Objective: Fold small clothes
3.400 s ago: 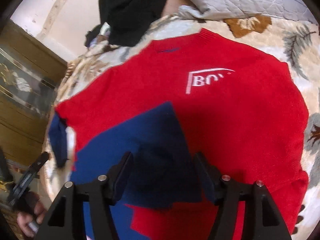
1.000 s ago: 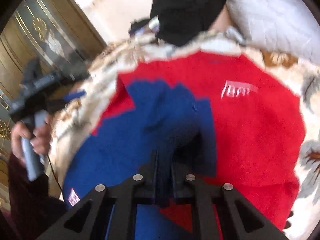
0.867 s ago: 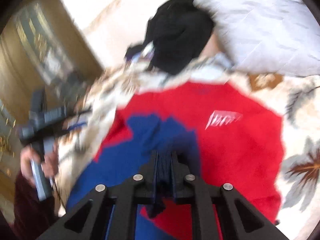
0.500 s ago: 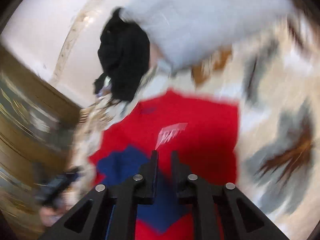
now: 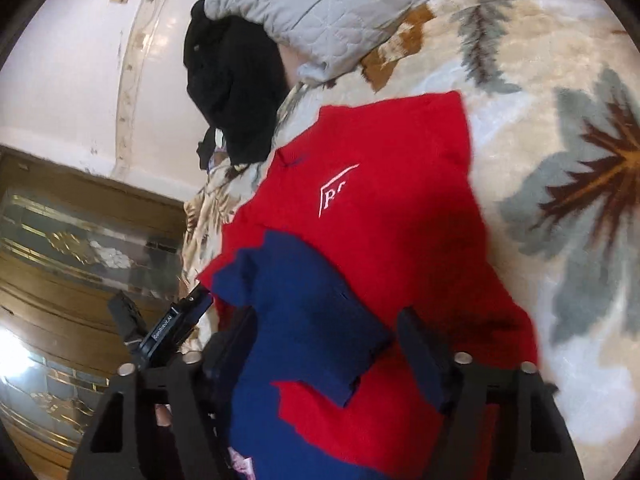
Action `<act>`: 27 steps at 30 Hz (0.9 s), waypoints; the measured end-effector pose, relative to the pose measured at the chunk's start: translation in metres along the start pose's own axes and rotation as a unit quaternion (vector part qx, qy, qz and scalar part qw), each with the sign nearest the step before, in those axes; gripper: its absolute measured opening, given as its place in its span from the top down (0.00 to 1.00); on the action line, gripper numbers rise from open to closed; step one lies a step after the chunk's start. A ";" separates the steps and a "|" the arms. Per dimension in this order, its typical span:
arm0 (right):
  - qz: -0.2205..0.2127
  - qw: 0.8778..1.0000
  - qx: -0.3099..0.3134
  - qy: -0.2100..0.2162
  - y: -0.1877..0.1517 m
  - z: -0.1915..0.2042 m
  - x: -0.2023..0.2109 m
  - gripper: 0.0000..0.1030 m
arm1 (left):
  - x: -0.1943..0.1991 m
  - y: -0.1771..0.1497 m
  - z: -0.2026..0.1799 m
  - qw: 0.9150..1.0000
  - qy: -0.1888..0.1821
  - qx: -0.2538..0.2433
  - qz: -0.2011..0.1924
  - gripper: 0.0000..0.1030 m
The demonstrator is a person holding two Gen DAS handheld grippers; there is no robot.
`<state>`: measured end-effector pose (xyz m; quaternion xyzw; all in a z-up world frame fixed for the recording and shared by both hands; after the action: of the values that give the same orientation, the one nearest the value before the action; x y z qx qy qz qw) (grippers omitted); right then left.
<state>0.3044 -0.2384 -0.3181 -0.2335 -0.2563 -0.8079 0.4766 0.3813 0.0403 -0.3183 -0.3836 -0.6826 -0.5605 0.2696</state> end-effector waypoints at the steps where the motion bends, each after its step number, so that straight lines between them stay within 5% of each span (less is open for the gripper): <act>1: 0.011 1.000 0.006 -0.020 -0.004 -0.002 -0.014 0.36 | -0.003 -0.003 -0.002 1.000 0.011 -0.015 0.006 0.34; 4: 0.000 0.998 0.050 -0.032 -0.010 0.011 -0.018 0.43 | -0.006 -0.009 -0.009 0.996 0.048 -0.071 0.008 0.34; 6: 0.034 0.997 0.073 -0.013 -0.022 0.026 -0.025 0.76 | -0.006 -0.009 -0.009 0.996 0.051 -0.076 0.009 0.34; 10: 0.034 0.987 0.148 -0.055 -0.041 0.050 -0.034 0.87 | -0.006 -0.008 -0.003 0.997 0.048 -0.063 0.009 0.34; 19: -0.118 0.971 0.182 -0.097 0.003 0.065 0.017 0.90 | -0.001 -0.007 0.010 0.998 0.050 -0.048 0.008 0.34; 27: -0.169 0.957 0.133 -0.195 0.055 0.017 0.024 0.90 | 0.016 -0.002 0.015 0.998 0.030 -0.045 -0.014 0.34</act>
<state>0.3455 -0.2660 -0.2797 -0.2743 -0.4850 -0.7740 0.3007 0.3721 0.0580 -0.3100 -0.3688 -0.6539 -0.6052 0.2647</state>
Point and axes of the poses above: each gripper's, at about its wrist camera, not at the fingertips, and x roughly against the way its jaws point, z to its left, y to its top, the point moved 7 cm from there along -x, roughly the way its jaws point, and after that the axes turned 2 degrees about -y, right-handed, at the moved point
